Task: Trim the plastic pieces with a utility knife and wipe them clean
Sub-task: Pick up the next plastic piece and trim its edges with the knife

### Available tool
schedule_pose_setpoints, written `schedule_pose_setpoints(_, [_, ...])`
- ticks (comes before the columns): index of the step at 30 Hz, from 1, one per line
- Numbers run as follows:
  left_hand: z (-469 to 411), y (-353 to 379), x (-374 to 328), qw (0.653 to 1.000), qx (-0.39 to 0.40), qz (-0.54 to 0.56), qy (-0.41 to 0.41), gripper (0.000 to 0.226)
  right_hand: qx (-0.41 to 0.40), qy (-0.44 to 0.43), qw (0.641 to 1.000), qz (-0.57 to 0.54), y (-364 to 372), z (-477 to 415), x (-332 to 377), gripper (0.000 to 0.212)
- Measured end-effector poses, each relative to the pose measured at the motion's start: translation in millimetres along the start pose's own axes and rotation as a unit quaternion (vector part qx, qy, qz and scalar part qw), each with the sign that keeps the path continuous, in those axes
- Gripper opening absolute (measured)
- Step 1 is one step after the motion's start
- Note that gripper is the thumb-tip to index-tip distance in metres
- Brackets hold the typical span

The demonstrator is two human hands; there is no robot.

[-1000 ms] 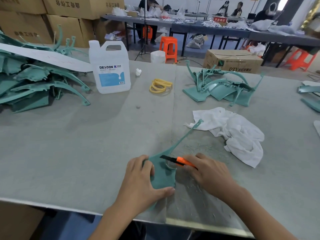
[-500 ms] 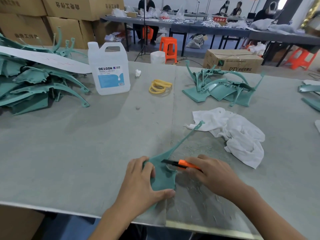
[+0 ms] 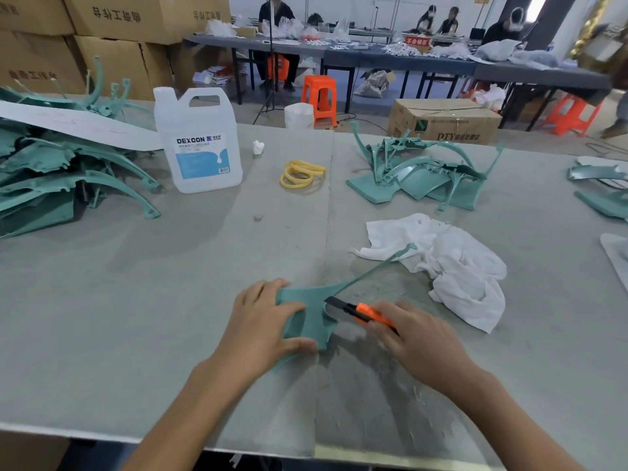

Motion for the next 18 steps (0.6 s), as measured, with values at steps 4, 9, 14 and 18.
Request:
schedule_pose_setpoints(4, [18.0, 16.5, -12.4, 0.995, 0.025, 0.039, -0.087, 0.106, 0.008, -0.002, 0.999, -0.031, 4.4, -2.0, -0.8, 0.025])
schedule_pose_setpoints(9, [25.9, 19.0, -14.5, 0.994, -0.012, 0.057, -0.097, 0.1, 0.01, -0.015, 0.999, -0.044, 8.4, -12.3, 1.9, 0.021])
schedule_pose_setpoints(14, [25.3, 21.8, -12.0, 0.99, -0.027, 0.088, -0.109, 0.097, 0.014, -0.01, 0.991, -0.135, -0.2, -15.2, -3.1, 0.019])
schedule_pose_setpoints(18, [17.6, 23.4, -5.0, 0.992, -0.017, 0.091, -0.087, 0.096, -0.029, -0.005, 0.998, -0.055, -0.5, -18.6, -6.4, 0.023])
Point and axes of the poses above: each hand's wrist, its own z-axis away from the middle knuckle, its own y-axis out of the palm, x = y × z, the point moved 3 cm from there along -z, towards the middle knuckle, and after that the axes turned 7 degrees about -x, right-handed, at the moved point
